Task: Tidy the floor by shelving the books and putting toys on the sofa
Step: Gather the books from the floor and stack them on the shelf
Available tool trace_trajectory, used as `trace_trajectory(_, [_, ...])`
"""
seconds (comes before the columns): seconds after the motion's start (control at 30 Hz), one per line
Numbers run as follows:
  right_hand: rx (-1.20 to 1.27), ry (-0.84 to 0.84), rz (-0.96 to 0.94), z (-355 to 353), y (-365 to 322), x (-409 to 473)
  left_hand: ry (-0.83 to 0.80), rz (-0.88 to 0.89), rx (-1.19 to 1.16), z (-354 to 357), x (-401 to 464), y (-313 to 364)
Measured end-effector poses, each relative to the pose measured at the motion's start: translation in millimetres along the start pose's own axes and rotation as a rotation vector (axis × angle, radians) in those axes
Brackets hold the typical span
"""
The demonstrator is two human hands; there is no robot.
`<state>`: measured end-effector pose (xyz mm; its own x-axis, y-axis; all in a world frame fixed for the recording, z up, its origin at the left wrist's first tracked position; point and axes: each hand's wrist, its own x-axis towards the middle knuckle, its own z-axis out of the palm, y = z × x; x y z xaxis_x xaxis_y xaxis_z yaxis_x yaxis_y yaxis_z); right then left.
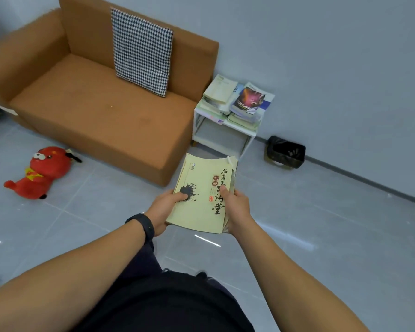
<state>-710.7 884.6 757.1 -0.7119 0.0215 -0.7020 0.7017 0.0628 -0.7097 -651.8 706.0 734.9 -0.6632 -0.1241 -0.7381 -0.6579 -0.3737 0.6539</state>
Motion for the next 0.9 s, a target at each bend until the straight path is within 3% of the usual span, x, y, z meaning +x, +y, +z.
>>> trace_trajectory(0.3, [0.083, 0.021, -0.026, -46.0, -68.7, 77.6, -0.044, 0.041, 0.079, 72.4, 52.0, 69.2])
trace_trajectory(0.6, [-0.063, 0.141, -0.267, -57.9, -168.3, 182.5, -0.148, 0.005, 0.076, 125.8, 151.5, 155.8])
trace_trajectory(0.9, [-0.153, 0.108, -0.205, -72.4, -238.4, 322.1, -0.045, -0.050, 0.028, 193.5, 260.9, 216.5])
